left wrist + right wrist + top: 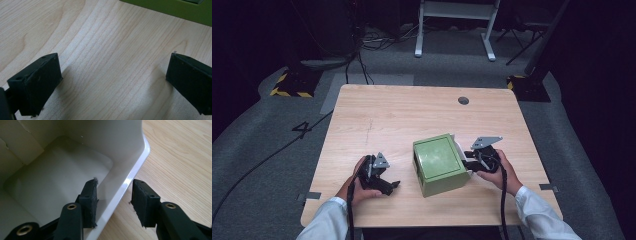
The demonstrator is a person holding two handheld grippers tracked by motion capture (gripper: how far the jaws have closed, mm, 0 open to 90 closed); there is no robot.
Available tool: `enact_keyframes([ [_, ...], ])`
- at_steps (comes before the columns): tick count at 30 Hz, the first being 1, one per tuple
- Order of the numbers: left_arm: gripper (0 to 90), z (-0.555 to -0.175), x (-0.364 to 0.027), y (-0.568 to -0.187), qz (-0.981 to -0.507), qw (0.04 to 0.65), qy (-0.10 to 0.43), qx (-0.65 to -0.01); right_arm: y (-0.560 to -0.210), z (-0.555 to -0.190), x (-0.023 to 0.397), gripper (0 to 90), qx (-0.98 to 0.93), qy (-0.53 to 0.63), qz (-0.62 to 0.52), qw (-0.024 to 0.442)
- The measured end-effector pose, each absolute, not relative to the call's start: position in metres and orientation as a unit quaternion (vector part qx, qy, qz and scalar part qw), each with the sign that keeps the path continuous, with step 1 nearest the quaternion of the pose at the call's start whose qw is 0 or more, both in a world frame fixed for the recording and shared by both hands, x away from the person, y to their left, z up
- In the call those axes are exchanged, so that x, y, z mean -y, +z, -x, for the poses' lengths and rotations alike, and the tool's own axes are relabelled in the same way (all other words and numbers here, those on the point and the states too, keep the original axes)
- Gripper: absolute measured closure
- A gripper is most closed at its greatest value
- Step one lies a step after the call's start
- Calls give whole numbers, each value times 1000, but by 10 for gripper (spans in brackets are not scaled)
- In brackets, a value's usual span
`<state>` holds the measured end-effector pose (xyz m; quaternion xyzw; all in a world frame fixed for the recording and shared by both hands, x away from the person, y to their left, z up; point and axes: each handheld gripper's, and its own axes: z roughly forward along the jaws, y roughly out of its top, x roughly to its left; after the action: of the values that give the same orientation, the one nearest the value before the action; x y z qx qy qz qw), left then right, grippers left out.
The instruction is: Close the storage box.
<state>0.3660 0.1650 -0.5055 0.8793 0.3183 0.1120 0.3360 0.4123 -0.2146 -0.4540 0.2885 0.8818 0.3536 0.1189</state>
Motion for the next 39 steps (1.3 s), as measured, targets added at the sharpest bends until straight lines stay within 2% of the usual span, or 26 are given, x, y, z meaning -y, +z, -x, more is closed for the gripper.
enact_keyframes([
  [21, 1, -366, -165, -505, -880, 336, 111, -318, -454, -410, 205, 527, -891, 348, -265, 118],
  [29, 1, -366, -165, -505, -880, 336, 110, -317, -450, -411, 210, 485, -892, 350, -259, 120],
  [39, 1, -366, -165, -505, -880, 336, 111, -317, -440, -412, 219, 384, -890, 356, -252, 131],
])
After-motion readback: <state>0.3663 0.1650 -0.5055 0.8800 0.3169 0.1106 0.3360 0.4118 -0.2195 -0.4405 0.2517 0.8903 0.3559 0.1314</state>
